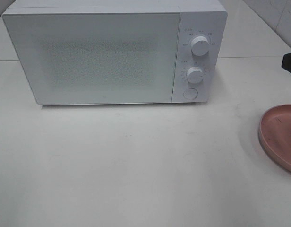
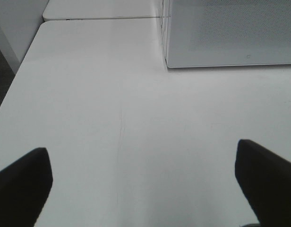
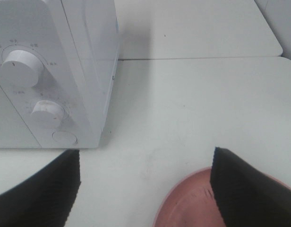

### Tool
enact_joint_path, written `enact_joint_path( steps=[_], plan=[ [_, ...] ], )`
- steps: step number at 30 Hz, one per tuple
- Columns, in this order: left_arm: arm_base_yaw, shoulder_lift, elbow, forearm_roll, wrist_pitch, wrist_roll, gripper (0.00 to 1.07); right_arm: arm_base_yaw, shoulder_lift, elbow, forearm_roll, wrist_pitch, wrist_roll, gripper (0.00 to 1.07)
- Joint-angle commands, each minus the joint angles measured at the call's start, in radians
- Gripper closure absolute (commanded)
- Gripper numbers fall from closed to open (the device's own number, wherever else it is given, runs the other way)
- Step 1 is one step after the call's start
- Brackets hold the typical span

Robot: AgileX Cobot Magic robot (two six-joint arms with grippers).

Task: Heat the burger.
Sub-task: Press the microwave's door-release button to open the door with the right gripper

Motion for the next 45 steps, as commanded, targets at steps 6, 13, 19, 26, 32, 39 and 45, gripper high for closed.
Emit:
enact_joint_path(
  steps=[6, 13, 19, 26, 32, 39, 45],
  plan=[
    [0.0, -0.004, 0.001, -0.008, -0.003, 0.0, 0.09, 0.017, 0.079, 0.08, -0.01, -0.269, -0.005, 0.32],
    [0.0, -0.004, 0.001, -0.008, -0.003, 0.0, 0.09, 0.11, 0.13, 0.121, 0.065, -0.392, -0.093, 0.32],
    [0.0, -0.004, 0.001, -0.008, -0.003, 0.0, 0.09, 0.243, 0.217, 0.163, 0.322, -0.601, -0.298, 0.32],
    [0.0, -0.004, 0.001, -0.008, -0.003, 0.0, 0.09, 0.424, 0.329, 0.165, 0.574, -0.807, -0.45, 0.32],
    [0.0, -0.004, 0.001, -0.008, -0.003, 0.0, 0.09, 0.56, 0.466, 0.165, 0.699, -1.025, -0.455, 0.32],
    [0.0, -0.004, 0.001, -0.008, -0.003, -0.001, 0.09, 0.635, 0.579, 0.165, 0.73, -1.132, -0.414, 0.32],
    [0.0, -0.004, 0.001, -0.008, -0.003, -0.001, 0.09, 0.683, 0.685, 0.165, 0.75, -1.2, -0.345, 0.32]
  ],
)
